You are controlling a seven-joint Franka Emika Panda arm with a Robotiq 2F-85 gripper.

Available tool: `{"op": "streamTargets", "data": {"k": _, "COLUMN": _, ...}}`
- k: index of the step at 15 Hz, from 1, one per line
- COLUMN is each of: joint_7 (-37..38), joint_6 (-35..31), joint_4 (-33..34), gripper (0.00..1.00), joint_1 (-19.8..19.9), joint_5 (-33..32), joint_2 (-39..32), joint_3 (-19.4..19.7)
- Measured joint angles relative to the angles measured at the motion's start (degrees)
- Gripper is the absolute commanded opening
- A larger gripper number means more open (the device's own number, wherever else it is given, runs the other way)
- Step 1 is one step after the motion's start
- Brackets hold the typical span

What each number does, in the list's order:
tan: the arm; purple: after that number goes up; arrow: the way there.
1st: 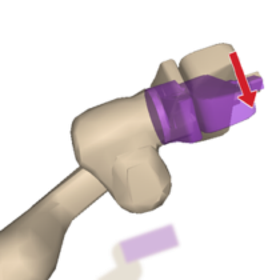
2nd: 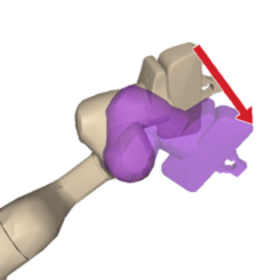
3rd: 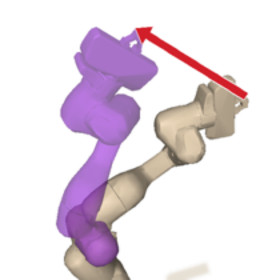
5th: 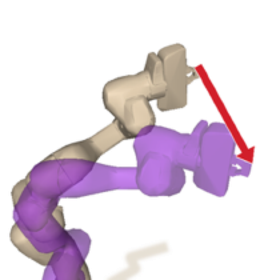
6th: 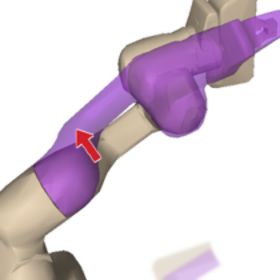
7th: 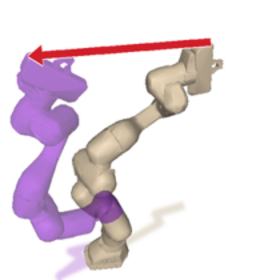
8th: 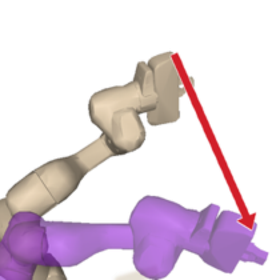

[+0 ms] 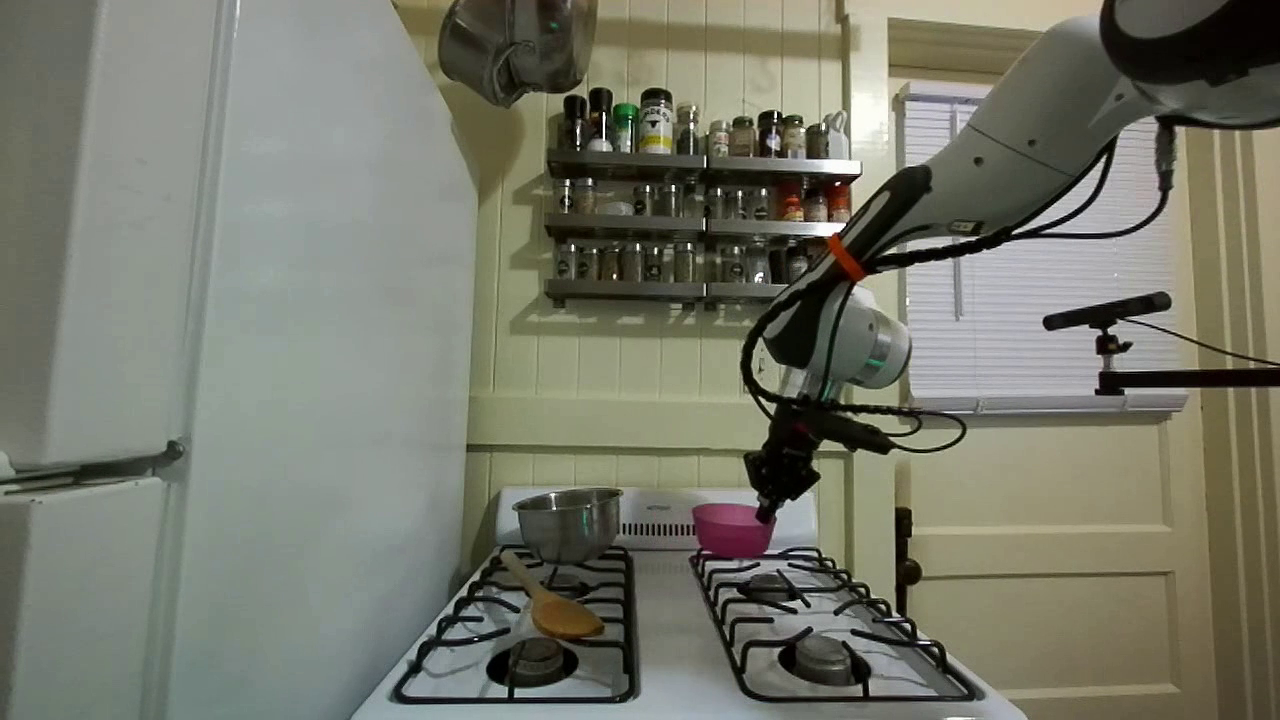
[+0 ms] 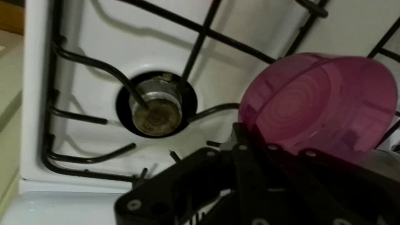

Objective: Put the pink bowl on the right-back plate of the stove

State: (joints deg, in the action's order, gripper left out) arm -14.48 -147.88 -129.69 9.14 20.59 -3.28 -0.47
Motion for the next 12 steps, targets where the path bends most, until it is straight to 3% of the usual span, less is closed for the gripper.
{"op": "streamTargets", "data": {"k": 7, "joint_7": 5.7, "joint_6": -3.2, "joint_4": -8.3, "gripper": 0.01, "joint_1": 2.7, "joint_5": -4.0, "joint_2": 7.1, "joint_3": 10.1}}
{"op": "streamTargets", "data": {"k": 12, "joint_7": 7.3, "joint_6": -8.5, "joint_4": -7.6, "gripper": 0.01, "joint_1": 2.7, "joint_5": -3.9, "joint_2": 4.6, "joint_3": 11.5}}
